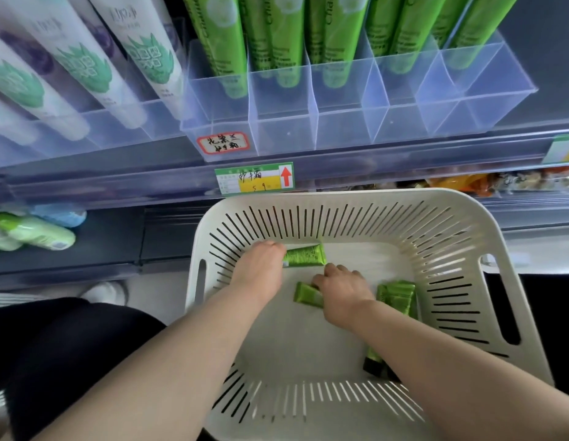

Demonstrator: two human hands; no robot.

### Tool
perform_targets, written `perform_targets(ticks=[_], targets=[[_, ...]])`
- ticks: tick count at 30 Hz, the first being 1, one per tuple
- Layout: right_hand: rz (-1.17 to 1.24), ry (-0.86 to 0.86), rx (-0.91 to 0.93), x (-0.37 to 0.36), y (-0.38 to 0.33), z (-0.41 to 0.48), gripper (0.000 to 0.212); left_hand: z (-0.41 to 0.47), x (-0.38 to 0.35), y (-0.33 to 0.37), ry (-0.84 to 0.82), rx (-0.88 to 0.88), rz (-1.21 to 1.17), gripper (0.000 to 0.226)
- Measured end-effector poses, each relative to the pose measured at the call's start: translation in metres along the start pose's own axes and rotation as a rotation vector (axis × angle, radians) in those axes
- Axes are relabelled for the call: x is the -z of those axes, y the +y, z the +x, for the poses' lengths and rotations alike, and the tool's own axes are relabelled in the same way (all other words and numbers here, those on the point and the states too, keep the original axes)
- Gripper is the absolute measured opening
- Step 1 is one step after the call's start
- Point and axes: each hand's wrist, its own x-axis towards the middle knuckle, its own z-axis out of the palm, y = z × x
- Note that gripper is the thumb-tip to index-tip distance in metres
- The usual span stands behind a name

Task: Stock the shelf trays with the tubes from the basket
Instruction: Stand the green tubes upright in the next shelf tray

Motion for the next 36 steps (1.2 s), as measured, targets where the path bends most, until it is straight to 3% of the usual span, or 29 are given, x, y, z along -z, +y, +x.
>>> perform_targets(ticks=[7,10,12,17,24,29,34,36], targets=[[0.201,0.107,-0.065,0.009,0.024,-0.018,0.033,0.009,-0.021,0.011,-0.119,-0.113,0.094,0.059],[0.272,0.249,-0.094,0.017,0.035,-0.023,0.039,0.011,-0.025,0.016,-0.136,-0.083,0.217,0.045],[0.291,0.317,-0.111,0.022,0.042,-0.025,0.032,0.010,-0.027,0.024,-0.145,-0.100,0.311,0.036],[0.328,0.379,-0.130,0.031,0.045,-0.027,0.022,0.005,-0.034,0.036,-0.154,-0.204,0.397,0.038],[0.305,0.427,-0.124,0.047,0.042,-0.041,0.016,-0.001,-0.033,0.042,-0.226,-0.113,0.401,0.052],[0.314,0.515,-0.129,0.065,0.047,-0.052,0.013,-0.013,-0.028,0.035,-0.211,0.077,0.180,0.056],[0.314,0.628,-0.100,0.085,0.041,-0.072,0.015,-0.028,0.009,0.034,0.030,0.095,-0.200,0.014],[0.293,0.660,-0.089,0.096,0.038,-0.081,0.016,-0.033,0.032,0.041,0.105,0.048,-0.334,0.013]])
